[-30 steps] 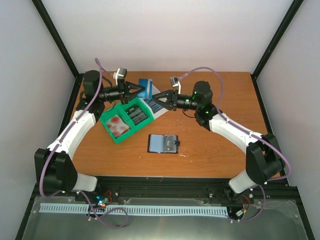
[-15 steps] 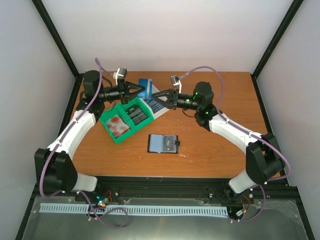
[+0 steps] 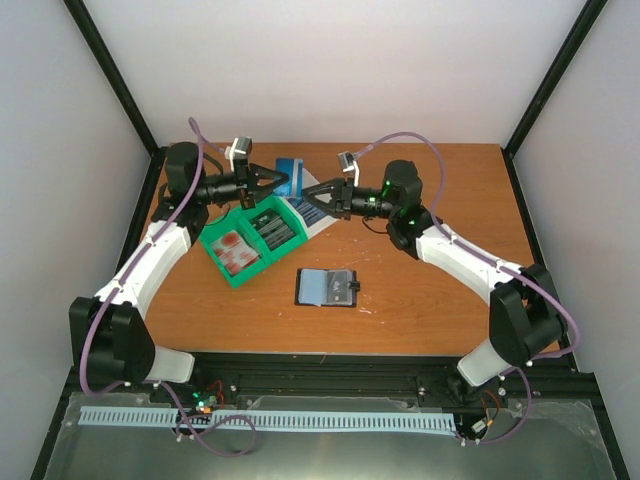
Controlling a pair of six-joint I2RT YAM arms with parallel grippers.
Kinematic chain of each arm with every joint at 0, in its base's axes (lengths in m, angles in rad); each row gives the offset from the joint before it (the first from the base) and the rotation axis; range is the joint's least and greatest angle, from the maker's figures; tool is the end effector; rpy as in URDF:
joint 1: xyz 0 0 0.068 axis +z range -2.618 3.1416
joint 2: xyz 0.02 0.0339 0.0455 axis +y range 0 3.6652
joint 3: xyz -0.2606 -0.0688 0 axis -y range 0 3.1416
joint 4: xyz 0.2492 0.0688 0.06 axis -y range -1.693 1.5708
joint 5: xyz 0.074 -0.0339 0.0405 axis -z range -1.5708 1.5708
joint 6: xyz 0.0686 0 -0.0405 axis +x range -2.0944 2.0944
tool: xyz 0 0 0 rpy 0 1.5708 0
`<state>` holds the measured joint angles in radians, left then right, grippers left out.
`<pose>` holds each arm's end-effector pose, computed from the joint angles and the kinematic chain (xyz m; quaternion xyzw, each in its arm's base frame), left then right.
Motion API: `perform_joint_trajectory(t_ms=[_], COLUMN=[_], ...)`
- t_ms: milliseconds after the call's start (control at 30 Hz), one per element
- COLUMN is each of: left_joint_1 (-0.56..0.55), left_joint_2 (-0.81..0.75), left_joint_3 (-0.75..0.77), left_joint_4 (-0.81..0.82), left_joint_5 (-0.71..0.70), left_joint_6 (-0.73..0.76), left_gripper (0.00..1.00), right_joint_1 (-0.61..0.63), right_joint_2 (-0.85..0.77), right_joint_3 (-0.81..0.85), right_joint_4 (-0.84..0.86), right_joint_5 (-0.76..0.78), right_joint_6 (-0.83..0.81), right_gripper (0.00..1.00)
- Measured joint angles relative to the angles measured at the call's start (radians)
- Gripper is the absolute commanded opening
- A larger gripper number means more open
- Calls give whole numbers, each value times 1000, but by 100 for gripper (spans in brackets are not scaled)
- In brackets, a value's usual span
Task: Put the credit cards into the card holder
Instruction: Pick up the credit card from the storage box.
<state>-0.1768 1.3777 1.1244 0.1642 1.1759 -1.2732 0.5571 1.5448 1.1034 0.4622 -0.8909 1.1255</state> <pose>0.3100 -0.1197 0.3560 -0.0005 0.7191 -0.6788 0.1489 0.2954 0.2469 0.3242 -0.1184 0.6924 0.6816 0.2049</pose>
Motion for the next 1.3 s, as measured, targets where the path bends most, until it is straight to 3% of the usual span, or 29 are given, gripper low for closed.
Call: perform_joint_trajectory(t_ms=[467,700,800,1067,1300], left_joint_1=[13,16,16,17,27], left_joint_2=[-17,-27,-31,-38,-38], left_joint_3=[-6,-10,-10,-11,-25], left_joint_4=[7,6,0,0,31], left_joint_5=[-16,-29,-30,-42,-43], left_joint_6=[25,64,77,73,25], left_gripper=[1,1,1,3,6], right_joint_1=[11,23,23,26,19], right_joint_2=[49,85,94,97,100], right_joint_3=[150,245,246,205,178], right_joint_4=[-241,-347,-335,-146,-33], right_joint_5=[5,6,-6,-33,-40], right_joint_6=[-110,-162,-156,-32,102], right_gripper=[27,35,30,3,3])
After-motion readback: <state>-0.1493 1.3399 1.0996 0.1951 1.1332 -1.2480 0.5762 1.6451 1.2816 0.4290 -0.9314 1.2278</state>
